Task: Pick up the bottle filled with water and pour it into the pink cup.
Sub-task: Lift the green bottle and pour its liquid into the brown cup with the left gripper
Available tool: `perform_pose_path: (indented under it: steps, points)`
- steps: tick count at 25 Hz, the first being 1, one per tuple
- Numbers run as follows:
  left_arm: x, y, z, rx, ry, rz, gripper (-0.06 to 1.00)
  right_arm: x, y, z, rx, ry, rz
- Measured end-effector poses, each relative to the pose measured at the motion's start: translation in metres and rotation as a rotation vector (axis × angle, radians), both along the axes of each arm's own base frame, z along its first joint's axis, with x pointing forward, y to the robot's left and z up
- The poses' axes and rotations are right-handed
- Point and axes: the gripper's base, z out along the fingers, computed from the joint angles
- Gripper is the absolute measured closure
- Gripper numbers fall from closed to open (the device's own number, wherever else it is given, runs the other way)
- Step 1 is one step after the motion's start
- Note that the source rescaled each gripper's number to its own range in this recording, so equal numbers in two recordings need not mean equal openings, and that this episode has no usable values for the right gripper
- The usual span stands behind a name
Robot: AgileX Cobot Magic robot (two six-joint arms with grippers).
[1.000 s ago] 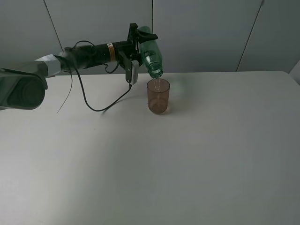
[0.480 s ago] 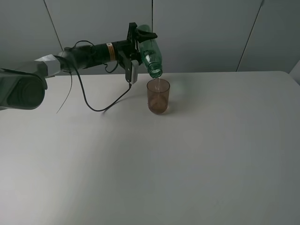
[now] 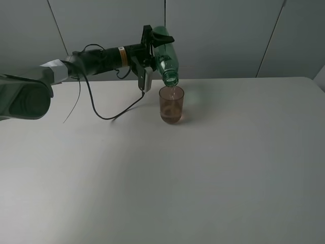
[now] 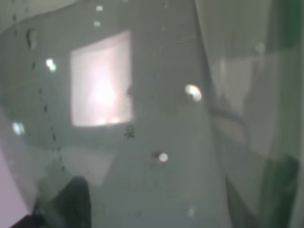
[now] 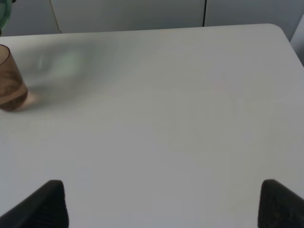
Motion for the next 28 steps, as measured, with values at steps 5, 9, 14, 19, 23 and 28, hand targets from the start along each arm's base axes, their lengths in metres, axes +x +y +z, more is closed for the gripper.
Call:
perform_pose_path:
  steps: [5, 9, 14, 19, 23, 28]
  points:
    - [-0.002, -0.004, 0.000, 0.015, -0.030, -0.009, 0.94, 0.000, 0.000, 0.000, 0.000, 0.000, 0.000]
    - [-0.001, -0.005, 0.005, 0.020, -0.063, -0.013, 0.94, 0.000, 0.000, 0.000, 0.000, 0.000, 0.000]
    - [-0.001, -0.005, 0.011, 0.035, -0.100, -0.018, 0.94, 0.000, 0.000, 0.000, 0.000, 0.000, 0.000]
    - [-0.001, -0.005, 0.022, 0.039, -0.127, -0.023, 0.94, 0.000, 0.000, 0.000, 0.000, 0.000, 0.000]
    - [-0.002, -0.006, 0.029, 0.049, -0.147, -0.031, 0.94, 0.000, 0.000, 0.000, 0.000, 0.000, 0.000]
    - [-0.003, -0.006, 0.036, 0.081, -0.176, -0.037, 0.94, 0.000, 0.000, 0.000, 0.000, 0.000, 0.000]
